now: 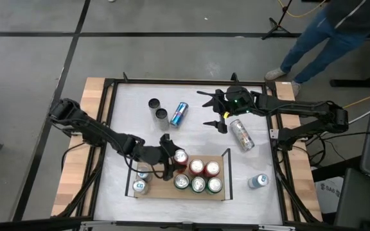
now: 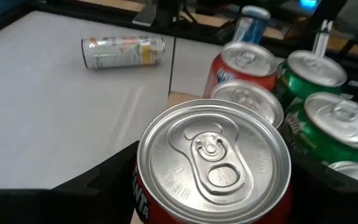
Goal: Place canned beverage on shelf
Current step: Put the red soda can on the shelf aligned with the other red soda can
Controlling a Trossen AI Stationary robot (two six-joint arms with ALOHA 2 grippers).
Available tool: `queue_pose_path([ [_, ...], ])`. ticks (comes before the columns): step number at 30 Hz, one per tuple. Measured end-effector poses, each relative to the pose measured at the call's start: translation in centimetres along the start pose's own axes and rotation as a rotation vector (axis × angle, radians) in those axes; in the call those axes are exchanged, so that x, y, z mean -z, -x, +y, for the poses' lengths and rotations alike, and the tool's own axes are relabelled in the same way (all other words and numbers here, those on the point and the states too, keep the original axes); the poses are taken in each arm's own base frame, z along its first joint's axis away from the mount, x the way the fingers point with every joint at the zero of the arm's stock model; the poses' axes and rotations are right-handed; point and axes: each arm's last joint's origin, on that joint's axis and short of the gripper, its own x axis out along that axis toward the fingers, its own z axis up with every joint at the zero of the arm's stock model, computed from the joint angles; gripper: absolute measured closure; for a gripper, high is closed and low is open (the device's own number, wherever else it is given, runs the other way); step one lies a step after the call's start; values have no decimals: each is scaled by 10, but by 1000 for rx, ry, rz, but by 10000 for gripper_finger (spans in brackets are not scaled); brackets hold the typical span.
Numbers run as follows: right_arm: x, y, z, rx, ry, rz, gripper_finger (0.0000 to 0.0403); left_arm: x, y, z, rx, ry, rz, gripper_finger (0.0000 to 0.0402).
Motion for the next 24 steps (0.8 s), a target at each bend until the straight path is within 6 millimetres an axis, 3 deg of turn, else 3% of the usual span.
queue_pose_path([
  [9,0,0,0,0,0,0,31,11,-9,-3,-16,-23,30,123],
  [24,0,0,0,0,1,0,31,13,-7,-9,3,-31,33,110],
])
